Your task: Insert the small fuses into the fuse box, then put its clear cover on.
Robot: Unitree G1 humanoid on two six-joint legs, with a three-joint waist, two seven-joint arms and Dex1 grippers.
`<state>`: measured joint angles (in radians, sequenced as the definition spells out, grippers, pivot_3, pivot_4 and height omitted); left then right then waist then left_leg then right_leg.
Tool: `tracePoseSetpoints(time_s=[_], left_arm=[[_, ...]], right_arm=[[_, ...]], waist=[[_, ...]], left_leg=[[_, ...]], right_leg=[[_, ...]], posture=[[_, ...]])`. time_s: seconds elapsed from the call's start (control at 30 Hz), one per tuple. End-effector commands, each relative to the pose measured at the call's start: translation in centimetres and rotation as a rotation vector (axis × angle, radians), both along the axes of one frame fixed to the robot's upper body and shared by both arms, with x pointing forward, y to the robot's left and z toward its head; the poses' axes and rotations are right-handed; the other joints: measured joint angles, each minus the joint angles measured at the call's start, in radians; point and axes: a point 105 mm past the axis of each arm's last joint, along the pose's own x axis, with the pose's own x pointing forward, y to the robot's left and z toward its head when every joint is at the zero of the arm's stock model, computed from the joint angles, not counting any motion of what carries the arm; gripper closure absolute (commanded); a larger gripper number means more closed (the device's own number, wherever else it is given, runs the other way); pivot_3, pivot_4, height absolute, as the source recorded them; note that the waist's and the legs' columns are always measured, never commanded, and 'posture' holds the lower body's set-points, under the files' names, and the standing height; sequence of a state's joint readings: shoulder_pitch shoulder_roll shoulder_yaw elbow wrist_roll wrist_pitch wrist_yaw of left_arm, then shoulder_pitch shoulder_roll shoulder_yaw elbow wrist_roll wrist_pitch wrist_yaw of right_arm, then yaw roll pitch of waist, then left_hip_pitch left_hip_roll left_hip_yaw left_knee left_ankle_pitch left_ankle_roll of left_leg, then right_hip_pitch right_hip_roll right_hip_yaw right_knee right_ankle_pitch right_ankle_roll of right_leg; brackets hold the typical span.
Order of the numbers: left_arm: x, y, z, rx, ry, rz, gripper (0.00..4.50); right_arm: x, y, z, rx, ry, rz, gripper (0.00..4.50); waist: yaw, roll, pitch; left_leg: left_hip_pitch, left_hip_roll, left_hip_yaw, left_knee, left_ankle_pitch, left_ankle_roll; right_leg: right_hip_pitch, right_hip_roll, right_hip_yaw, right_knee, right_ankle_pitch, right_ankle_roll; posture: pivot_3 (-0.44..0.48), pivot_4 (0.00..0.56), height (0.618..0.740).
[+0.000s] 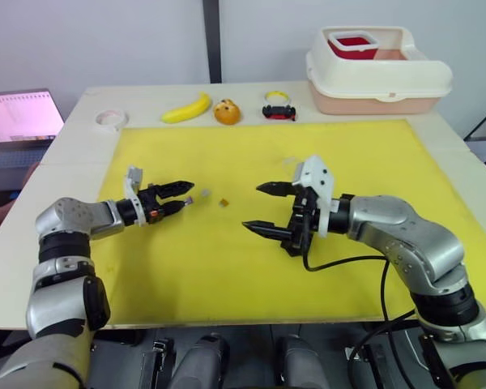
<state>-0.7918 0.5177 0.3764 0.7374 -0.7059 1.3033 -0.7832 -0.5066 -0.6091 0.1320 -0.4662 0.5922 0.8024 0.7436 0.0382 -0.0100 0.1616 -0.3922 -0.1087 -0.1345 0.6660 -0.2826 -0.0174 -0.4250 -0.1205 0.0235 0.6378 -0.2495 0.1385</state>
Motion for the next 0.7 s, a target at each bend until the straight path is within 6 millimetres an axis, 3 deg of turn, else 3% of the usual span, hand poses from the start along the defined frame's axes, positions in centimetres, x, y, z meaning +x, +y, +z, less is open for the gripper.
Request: tracePoseSetpoints(time_s=[0.03, 0.13, 0.57, 0.67, 0.7], left_arm=[[-0.4, -1.0, -1.5, -0.004, 0.063, -0.024, 0.82], [-0.5, -1.0, -1.7, 0.004, 0.063, -0.029, 2.29], [-0.2, -0.7, -2.3, 0.021, 0.067, -0.003, 2.29], [-0.2, -0.5, -2.7, 0.040, 0.070, 0.009, 3.17], [-0.1, -0.4, -2.9, 0.050, 0.069, 0.015, 3.66]], right_arm=[[0.0, -0.1, 1.0, 0.010, -0.041, 0.000, 0.00], [0.0, -0.1, 1.0, 0.008, -0.040, -0.001, 0.00], [0.1, -0.4, 0.7, -0.022, -0.043, -0.006, 0.00], [0.1, -0.4, 0.6, -0.024, -0.044, -0.006, 0.00], [0.1, -0.4, 0.6, -0.024, -0.044, -0.007, 0.00]], waist=[[0.000, 0.000, 0.000], [-0.001, 0.000, 0.000], [-0.003, 0.000, 0.000], [-0.004, 0.000, 0.000], [-0.004, 0.000, 0.000]], left_leg=[[0.000, 0.000, 0.000, 0.000, 0.000, 0.000], [0.000, 0.000, 0.000, 0.000, 0.000, 0.000], [0.000, 0.001, 0.000, 0.000, 0.000, 0.000], [0.000, 0.001, 0.000, 0.000, 0.000, 0.000], [0.000, 0.001, 0.000, 0.000, 0.000, 0.000]], right_leg=[[0.000, 0.000, 0.000, 0.000, 0.000, 0.000], [0.000, 0.000, 0.000, 0.000, 0.000, 0.000], [-0.001, 0.000, 0.000, 0.000, 0.000, 0.000], [-0.001, 0.000, 0.000, 0.000, 0.000, 0.000], [-0.001, 0.000, 0.000, 0.000, 0.000, 0.000]], posture=[[0.000, 0.150, 0.740], [0.000, 0.150, 0.740], [0.000, 0.150, 0.740], [0.000, 0.150, 0.740], [0.000, 0.150, 0.740]])
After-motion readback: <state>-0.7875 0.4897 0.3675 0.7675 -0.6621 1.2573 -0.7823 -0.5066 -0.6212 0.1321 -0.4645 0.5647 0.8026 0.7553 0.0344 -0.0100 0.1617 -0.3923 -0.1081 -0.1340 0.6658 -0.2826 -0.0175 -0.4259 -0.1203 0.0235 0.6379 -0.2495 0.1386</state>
